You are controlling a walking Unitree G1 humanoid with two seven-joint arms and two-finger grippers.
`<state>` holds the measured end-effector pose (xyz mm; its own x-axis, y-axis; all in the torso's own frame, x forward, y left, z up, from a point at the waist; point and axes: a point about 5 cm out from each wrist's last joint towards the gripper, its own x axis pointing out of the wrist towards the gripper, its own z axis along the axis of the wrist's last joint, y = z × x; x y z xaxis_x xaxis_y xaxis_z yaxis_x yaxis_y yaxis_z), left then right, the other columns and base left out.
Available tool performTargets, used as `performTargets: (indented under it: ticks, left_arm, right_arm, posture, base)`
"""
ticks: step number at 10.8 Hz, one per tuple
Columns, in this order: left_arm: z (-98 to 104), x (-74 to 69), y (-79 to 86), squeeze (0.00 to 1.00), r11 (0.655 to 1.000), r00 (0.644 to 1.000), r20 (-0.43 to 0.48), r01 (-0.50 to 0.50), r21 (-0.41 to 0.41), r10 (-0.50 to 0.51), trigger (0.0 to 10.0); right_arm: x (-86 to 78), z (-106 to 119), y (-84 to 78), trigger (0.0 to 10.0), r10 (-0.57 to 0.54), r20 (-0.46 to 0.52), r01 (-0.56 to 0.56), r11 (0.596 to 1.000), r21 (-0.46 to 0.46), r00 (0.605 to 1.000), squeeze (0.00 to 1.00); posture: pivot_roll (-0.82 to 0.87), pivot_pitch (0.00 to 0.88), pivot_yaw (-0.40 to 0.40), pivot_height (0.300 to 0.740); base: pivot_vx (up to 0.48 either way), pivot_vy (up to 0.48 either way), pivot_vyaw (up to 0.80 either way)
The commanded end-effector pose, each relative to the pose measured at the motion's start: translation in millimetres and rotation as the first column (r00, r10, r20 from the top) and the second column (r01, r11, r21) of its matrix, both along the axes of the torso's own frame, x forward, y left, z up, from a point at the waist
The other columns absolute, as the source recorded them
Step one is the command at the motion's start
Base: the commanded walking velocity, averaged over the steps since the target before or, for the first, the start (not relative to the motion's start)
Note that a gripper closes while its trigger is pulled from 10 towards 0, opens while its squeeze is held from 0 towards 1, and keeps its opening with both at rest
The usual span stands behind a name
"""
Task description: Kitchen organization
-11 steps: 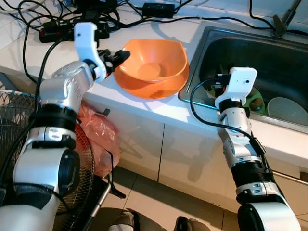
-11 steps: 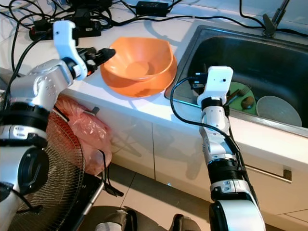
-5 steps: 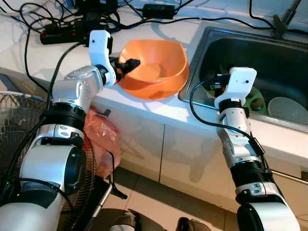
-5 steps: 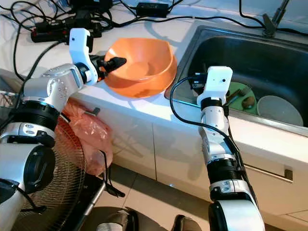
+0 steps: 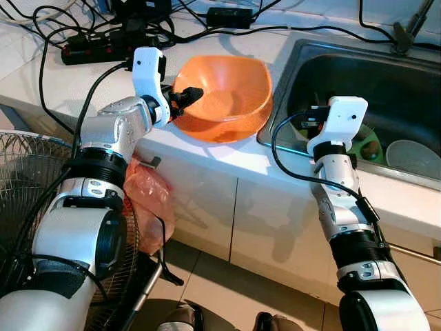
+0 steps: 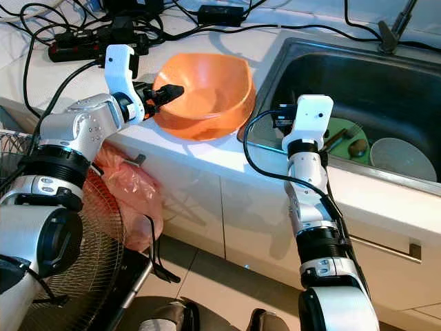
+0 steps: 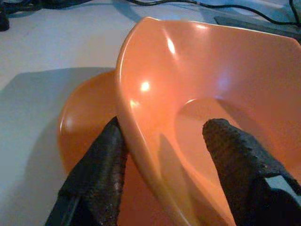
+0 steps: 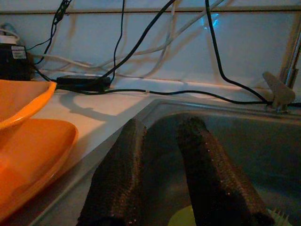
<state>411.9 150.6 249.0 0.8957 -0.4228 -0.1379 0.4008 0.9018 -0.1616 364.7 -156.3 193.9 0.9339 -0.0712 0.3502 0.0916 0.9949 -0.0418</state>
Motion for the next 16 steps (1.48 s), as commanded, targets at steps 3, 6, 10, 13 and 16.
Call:
performTargets:
  ticks: [3,6,10,13,16]
  left_arm:
    - [0,1.2,1.4,0.00,1.000,1.000,-0.001,-0.019,0.008,0.019,0.0]
    - [-1,1.2,4.2,0.00,0.999,0.999,0.005,-0.037,-0.004,0.037,0.0]
    - [7,1.7,8.4,0.00,0.990,0.992,0.078,-0.090,-0.106,0.099,0.0]
    - [14,0.0,6.8,0.00,0.977,0.976,0.159,-0.121,-0.175,0.149,0.0]
    - [31,-4.5,7.1,0.00,0.948,0.945,0.259,-0.119,-0.297,0.200,0.0]
  right_arm:
    - [0.0,5,0.3,10.0,-0.005,0.020,0.005,1.000,-0.001,1.000,0.00]
    - [0.0,4,0.5,10.0,-0.004,0.016,0.004,1.000,-0.002,1.000,0.00]
    - [0.0,3,-0.3,10.0,-0.007,0.012,0.007,1.000,0.001,1.000,0.00]
    - [0.3,4,-0.3,10.0,-0.005,0.012,0.005,1.000,0.001,1.000,0.00]
    - [0.7,4,0.0,10.0,-0.005,0.013,0.005,1.000,0.000,1.000,0.00]
  posture:
    - [0.02,0.123,0.085,0.740]
    - [0.02,0.129,0.083,0.740]
    - [0.02,0.130,0.077,0.740]
    - [0.03,0.132,0.072,0.740]
    - [0.02,0.128,0.070,0.740]
  base:
    - [0.000,0.000,0.00]
    - [0.000,0.000,0.00]
    - [0.000,0.000,0.00]
    - [0.000,0.000,0.00]
    - [0.000,0.000,0.00]
